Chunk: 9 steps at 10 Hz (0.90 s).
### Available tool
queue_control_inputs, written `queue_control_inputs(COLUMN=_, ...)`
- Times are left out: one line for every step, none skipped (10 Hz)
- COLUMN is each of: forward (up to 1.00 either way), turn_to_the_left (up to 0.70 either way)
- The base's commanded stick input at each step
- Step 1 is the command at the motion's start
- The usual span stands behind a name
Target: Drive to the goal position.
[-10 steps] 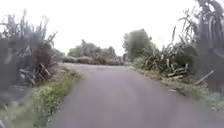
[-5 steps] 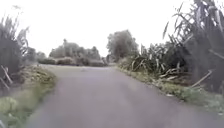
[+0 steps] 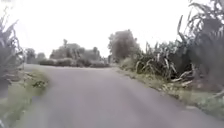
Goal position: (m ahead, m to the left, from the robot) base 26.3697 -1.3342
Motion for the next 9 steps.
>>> queue_control_inputs(forward=1.00, turn_to_the_left=0.00)
queue_control_inputs(forward=1.00, turn_to_the_left=0.00)
queue_control_inputs(forward=1.00, turn_to_the_left=0.00)
queue_control_inputs(forward=1.00, turn_to_the_left=-0.01)
queue_control_inputs(forward=1.00, turn_to_the_left=-0.02)
queue_control_inputs(forward=1.00, turn_to_the_left=0.00)
queue_control_inputs(forward=1.00, turn_to_the_left=0.00)
queue_control_inputs(forward=1.00, turn_to_the_left=0.00)
queue_control_inputs(forward=1.00, turn_to_the_left=0.00)
